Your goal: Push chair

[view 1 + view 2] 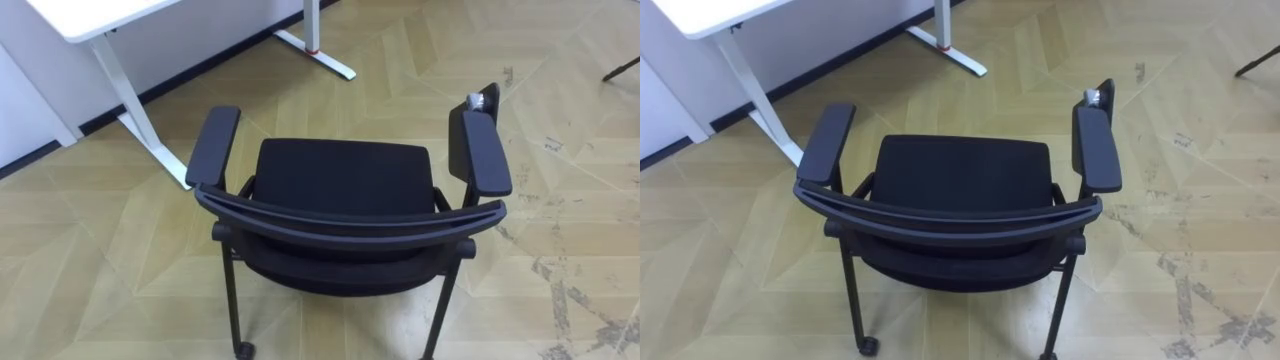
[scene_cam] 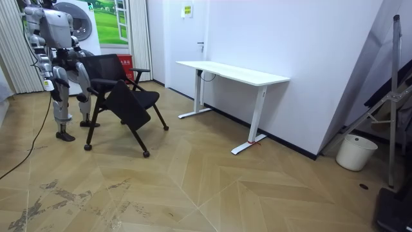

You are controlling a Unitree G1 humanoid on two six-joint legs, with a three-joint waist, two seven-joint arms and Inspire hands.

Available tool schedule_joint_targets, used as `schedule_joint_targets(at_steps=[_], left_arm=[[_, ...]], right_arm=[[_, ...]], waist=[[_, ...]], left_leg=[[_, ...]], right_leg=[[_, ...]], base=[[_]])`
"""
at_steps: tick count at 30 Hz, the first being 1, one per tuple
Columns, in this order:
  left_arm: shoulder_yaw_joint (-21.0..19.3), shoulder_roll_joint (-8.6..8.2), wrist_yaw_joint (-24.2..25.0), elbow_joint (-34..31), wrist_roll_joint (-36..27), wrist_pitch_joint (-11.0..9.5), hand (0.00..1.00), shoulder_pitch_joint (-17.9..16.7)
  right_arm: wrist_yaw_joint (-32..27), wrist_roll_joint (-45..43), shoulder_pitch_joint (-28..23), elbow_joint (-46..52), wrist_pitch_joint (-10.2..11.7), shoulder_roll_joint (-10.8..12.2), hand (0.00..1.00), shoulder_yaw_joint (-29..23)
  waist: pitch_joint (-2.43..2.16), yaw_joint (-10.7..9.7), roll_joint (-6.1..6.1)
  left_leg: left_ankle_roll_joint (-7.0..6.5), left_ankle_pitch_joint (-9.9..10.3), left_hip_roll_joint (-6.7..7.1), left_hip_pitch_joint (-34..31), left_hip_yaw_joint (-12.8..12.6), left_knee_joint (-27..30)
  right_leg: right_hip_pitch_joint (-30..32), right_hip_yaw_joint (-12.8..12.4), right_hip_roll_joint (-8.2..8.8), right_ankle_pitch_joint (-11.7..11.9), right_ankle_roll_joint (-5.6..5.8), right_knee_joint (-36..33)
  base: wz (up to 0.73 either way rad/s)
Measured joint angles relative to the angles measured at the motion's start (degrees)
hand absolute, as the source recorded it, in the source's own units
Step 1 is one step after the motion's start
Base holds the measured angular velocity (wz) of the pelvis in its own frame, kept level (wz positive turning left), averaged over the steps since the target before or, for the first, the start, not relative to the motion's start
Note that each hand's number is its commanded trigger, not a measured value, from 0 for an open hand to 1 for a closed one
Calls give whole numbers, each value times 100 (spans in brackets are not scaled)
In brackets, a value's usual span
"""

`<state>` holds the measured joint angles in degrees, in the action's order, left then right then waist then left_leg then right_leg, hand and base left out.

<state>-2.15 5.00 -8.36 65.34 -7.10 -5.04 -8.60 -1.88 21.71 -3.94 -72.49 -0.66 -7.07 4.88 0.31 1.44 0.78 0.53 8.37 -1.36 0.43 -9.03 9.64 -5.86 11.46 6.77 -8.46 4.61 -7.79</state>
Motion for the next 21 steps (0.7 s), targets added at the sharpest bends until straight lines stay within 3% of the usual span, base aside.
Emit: schedule_joint_targets(at_steps=[11,21], left_arm=[[-12,0,-15,9,-16,16,0,2],[-393,5,-130,169,-124,94,0,-37]], right_arm=[[-55,-1,5,-61,-20,-2,0,-1],[-61,-203,2,-106,-17,-3,0,-233]], waist=[[-5,18,-3],[-4,34,-15]], left_leg=[[-13,3,-1,4,-2,-1],[-13,11,-3,12,-10,37]], right_leg=[[13,-13,-1,0,0,0],[37,-12,0,0,0,2]], base=[[0],[0]])
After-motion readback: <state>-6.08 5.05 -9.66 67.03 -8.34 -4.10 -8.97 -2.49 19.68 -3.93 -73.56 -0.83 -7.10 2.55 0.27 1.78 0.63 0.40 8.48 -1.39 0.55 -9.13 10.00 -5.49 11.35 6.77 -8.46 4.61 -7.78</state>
